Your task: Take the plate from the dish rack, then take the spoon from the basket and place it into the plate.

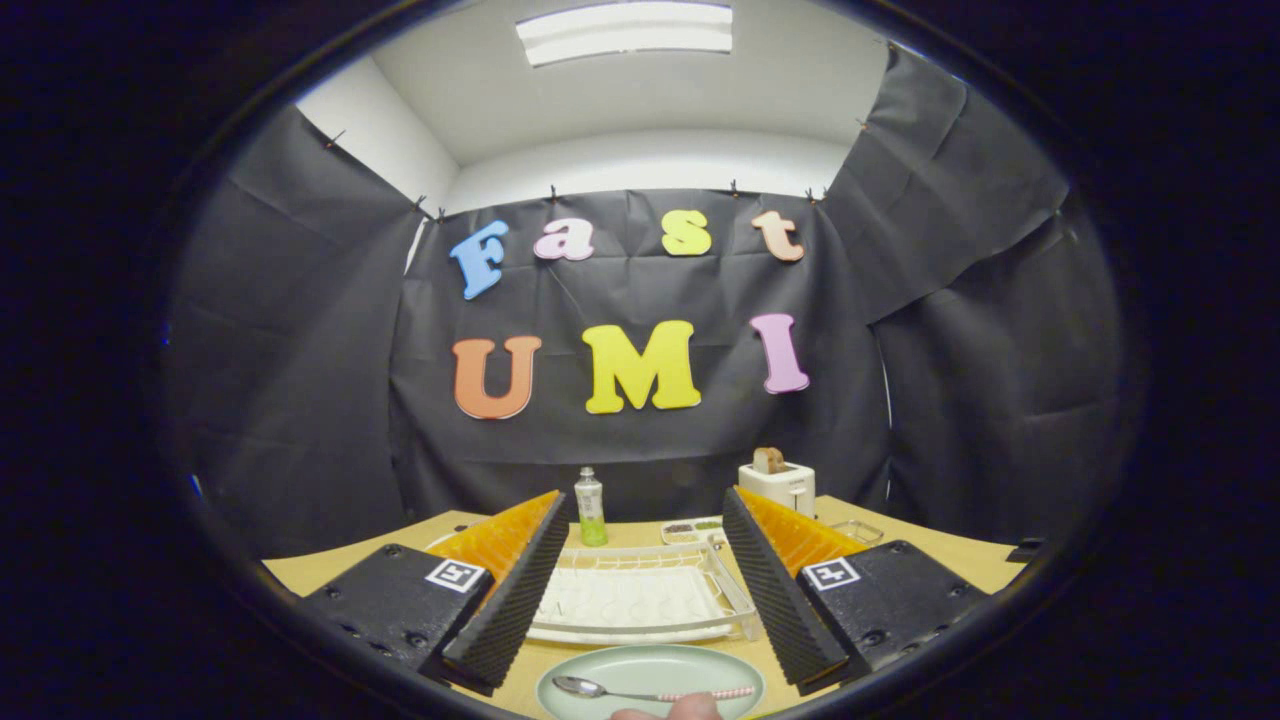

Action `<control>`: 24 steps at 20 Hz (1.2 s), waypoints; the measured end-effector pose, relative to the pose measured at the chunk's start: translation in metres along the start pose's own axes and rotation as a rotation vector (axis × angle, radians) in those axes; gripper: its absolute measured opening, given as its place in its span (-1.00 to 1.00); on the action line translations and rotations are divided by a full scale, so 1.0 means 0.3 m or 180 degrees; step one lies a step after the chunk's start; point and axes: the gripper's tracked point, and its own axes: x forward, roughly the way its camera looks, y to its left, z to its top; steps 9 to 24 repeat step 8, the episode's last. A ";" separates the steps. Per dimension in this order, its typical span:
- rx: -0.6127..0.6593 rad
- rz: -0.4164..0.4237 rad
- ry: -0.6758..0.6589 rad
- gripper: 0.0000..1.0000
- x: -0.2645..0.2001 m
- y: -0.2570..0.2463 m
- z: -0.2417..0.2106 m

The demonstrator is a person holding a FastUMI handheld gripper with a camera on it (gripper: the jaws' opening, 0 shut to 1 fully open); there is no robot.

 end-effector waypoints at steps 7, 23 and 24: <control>-0.0148 -0.0040 0.0062 1.00 -0.004 0.007 -0.023; -0.0182 -0.0068 0.0053 1.00 -0.004 0.002 -0.020; -0.0182 -0.0068 0.0053 1.00 -0.004 0.002 -0.020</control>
